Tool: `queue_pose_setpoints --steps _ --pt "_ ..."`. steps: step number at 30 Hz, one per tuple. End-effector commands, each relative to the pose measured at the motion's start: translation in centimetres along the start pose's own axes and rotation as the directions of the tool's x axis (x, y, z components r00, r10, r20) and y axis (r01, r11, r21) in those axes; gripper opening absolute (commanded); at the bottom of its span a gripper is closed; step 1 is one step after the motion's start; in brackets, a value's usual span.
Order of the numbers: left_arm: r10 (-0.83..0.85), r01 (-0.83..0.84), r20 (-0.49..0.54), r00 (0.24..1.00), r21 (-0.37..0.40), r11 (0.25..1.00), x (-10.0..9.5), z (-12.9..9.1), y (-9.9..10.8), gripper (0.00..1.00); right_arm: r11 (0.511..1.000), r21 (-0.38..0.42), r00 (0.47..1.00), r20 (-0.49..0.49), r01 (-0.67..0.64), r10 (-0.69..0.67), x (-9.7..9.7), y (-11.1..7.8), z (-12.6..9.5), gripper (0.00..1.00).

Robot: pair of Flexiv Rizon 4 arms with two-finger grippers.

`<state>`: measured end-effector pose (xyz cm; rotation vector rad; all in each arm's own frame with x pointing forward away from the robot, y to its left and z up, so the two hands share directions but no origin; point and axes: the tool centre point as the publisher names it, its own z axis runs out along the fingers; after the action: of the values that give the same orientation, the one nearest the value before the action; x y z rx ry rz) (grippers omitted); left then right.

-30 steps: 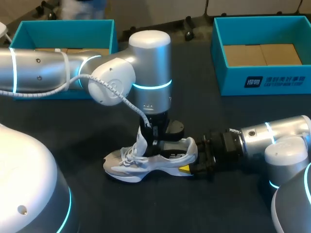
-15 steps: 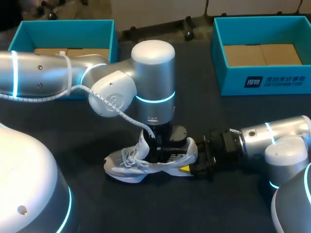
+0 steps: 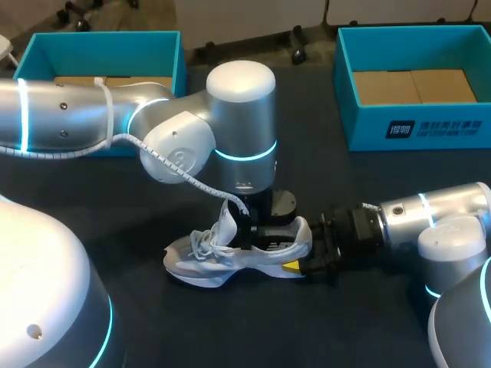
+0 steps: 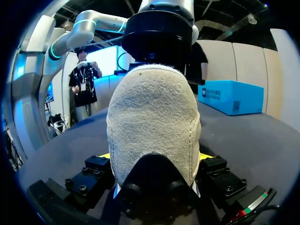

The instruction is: Take the shoe out of the shoebox, open the shoe tongue, remove and reinsert the insole, then place the shoe into the shoebox

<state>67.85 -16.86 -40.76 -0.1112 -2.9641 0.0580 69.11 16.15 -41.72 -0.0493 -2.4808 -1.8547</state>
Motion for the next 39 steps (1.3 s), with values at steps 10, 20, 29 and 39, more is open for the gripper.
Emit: queue_pose_setpoints --steps 10,20,29,39 --pt "-0.022 0.023 0.064 0.998 -0.019 1.0 -2.0 1.8 -0.4 0.13 1.0 0.003 1.0 0.0 0.0 0.0 0.2 0.0 0.2 0.0" --pt "-0.044 0.045 0.068 0.997 -0.012 0.999 -2.9 0.6 0.5 0.0 1.0 0.003 1.0 0.0 0.0 0.0 0.2 0.0 0.2 0.0" --pt "-0.073 0.072 0.07 0.995 0.029 0.997 -2.7 -2.2 1.8 0.0 1.0 0.003 1.0 0.0 0.0 0.0 0.2 0.0 0.2 0.0" --pt "-0.008 0.011 -0.041 0.999 0.09 0.996 -0.9 -4.5 1.8 0.0 1.0 0.003 1.0 0.0 0.0 0.0 0.2 0.0 0.2 0.0"
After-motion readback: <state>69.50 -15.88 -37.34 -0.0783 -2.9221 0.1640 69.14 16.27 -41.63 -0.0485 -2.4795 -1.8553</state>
